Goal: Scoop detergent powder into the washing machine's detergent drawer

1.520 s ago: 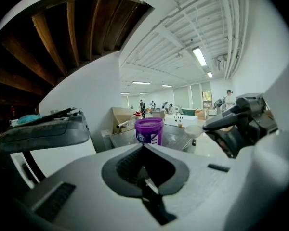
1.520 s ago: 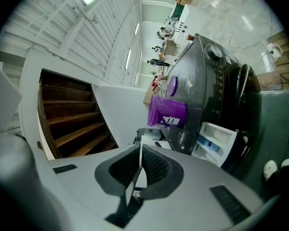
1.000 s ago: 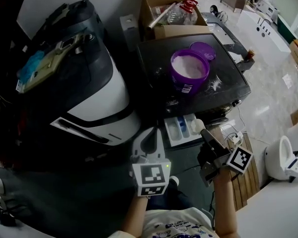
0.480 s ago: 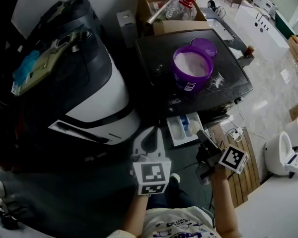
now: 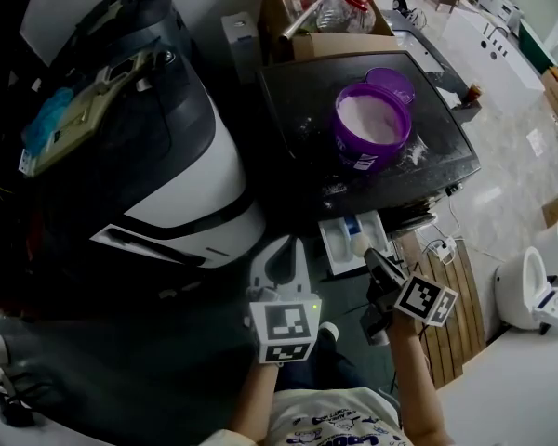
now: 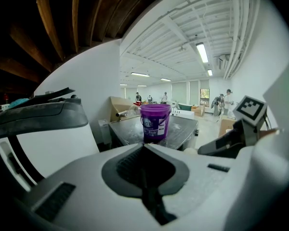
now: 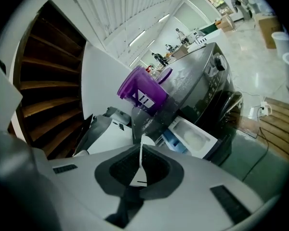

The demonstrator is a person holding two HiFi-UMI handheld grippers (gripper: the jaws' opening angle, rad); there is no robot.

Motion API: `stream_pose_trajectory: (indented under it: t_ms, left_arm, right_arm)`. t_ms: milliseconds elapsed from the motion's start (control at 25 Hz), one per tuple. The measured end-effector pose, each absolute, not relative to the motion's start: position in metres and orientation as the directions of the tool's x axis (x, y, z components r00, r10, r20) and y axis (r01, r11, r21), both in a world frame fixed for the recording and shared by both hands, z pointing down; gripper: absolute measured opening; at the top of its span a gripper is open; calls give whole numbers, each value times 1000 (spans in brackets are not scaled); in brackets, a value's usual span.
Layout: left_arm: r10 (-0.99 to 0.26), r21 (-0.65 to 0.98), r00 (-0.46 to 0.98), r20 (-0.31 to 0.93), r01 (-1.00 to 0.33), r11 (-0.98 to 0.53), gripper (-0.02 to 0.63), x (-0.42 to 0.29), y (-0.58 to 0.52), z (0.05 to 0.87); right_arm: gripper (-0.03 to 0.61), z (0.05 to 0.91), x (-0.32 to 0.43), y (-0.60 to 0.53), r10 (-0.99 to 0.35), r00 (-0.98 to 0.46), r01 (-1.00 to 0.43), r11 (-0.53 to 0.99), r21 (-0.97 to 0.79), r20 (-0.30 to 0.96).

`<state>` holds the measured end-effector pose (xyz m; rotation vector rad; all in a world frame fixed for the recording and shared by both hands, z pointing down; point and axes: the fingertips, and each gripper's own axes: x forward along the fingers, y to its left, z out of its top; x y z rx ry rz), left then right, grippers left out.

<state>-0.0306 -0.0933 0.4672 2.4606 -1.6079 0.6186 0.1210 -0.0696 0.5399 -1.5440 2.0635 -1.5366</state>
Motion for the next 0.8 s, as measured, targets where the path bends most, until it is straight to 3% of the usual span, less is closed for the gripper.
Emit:
stream_pose_trajectory:
  t_ms: [360,800]
  left_arm:
    - [-837,-92,343,427,-904,-417,2,-40,-95,476]
    - [-834,-84,336,437,-908,-410,3,-49,-94,482]
  right_arm:
    - [21,560,112,-73,-745,-431,-772,12,-635,509]
    - [21,567,100,-75,-720,-324,-946,238,-220,614]
